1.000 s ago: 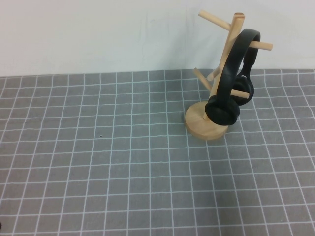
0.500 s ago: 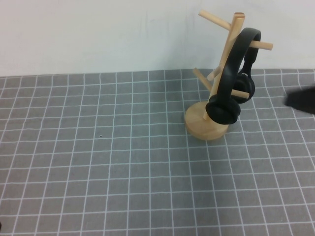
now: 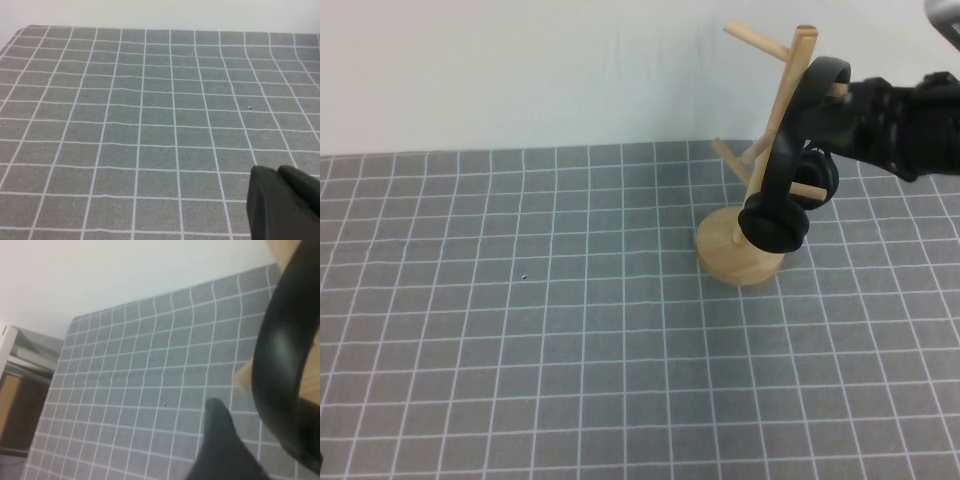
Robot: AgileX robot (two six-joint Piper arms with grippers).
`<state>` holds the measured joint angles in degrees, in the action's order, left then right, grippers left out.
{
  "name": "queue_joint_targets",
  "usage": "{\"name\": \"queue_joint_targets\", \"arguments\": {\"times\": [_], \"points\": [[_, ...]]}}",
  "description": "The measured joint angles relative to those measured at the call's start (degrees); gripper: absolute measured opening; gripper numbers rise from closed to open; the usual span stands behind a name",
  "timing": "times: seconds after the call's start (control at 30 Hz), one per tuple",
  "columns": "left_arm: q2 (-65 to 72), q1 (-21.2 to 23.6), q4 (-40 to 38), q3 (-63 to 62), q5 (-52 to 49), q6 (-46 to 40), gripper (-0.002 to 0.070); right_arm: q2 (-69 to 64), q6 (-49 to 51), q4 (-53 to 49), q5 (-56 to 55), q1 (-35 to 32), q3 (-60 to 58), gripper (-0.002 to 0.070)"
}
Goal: Take out the headphones from the headphone stand
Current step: Pick up the headphones from the headphone stand
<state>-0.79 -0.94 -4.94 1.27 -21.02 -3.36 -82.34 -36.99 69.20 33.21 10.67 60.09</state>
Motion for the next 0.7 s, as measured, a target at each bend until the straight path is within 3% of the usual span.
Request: {"name": "queue_joint_targets", "arguments": {"times": [0.43,0.7], "points": [[0.0,0.0,0.0,0.0,0.0,0.0,-0.0004,-10.3,-0.57,3.71,0.09,0.0,6.96,0.0359],[0.0,0.0,0.0,0.0,0.0,0.0,-0.0004,-14.12,-7.88,14.13,1.51,0.0,8.57,0.0358]]}}
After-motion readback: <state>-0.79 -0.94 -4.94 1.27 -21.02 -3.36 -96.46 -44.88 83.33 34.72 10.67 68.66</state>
